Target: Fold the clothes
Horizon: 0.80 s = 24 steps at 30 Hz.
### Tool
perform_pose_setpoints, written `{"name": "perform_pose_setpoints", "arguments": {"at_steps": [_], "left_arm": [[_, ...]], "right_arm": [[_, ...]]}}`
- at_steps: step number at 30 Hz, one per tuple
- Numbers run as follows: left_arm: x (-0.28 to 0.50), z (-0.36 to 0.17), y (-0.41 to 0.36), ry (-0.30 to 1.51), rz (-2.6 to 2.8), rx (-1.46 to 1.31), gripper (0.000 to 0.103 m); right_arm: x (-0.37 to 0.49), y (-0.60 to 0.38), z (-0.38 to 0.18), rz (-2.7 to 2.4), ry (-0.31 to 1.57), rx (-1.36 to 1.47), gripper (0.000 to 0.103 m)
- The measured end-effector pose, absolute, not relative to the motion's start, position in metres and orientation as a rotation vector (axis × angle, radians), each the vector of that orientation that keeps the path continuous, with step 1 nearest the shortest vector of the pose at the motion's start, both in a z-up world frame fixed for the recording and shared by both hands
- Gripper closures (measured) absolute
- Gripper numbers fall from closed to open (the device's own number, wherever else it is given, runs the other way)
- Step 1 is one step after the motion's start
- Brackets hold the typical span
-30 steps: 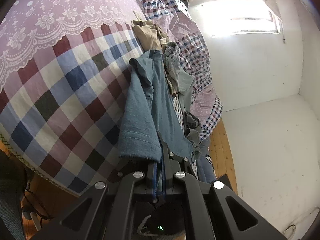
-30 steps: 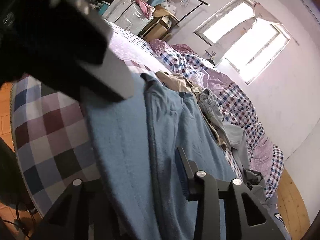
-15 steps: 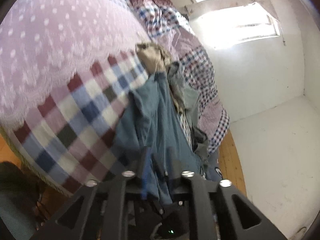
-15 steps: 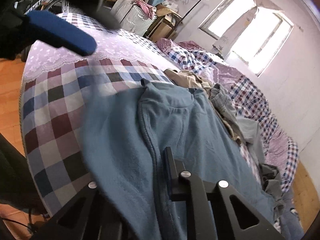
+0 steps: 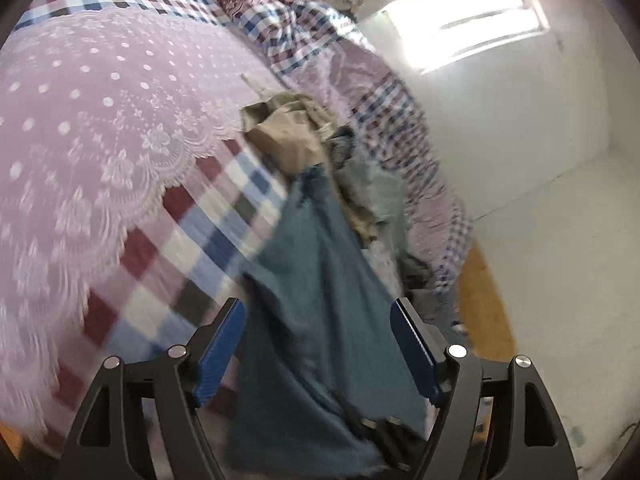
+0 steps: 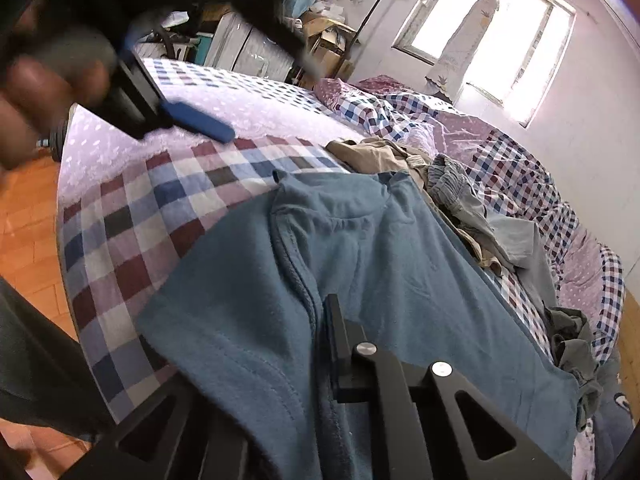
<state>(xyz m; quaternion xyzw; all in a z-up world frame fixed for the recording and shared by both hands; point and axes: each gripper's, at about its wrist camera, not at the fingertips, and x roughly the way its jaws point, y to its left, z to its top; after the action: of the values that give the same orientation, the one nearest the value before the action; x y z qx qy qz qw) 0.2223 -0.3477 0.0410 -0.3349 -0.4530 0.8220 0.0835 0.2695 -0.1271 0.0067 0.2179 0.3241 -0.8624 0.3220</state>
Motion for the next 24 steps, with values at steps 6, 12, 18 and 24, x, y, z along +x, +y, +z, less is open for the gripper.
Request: {"name": "perform_pose_setpoints", "arguments": {"at_steps": [6, 12, 18, 24], "left_arm": [[0.175, 0.024, -0.348, -1.242, 2.353, -1.146, 0.024], [0.136, 0.018, -0.334, -1.156, 2.292, -1.231, 0.024], [0.094, 0.019, -0.339, -1.151, 2.232, -1.228, 0.024], [0.053, 0.015, -0.339, -1.095, 2.149, -1.283, 0.024]], "right_arm": [[0.265, -0.118, 0.024, -2.276, 0.790, 0.578, 0.096], [0.265, -0.110, 0.040, -2.279, 0.740, 0.593, 0.097], [0.266, -0.103, 0.053, -2.284, 0.695, 0.611, 0.098], [0.266, -0.096, 0.061, -2.294, 0.660, 0.637, 0.098]]}}
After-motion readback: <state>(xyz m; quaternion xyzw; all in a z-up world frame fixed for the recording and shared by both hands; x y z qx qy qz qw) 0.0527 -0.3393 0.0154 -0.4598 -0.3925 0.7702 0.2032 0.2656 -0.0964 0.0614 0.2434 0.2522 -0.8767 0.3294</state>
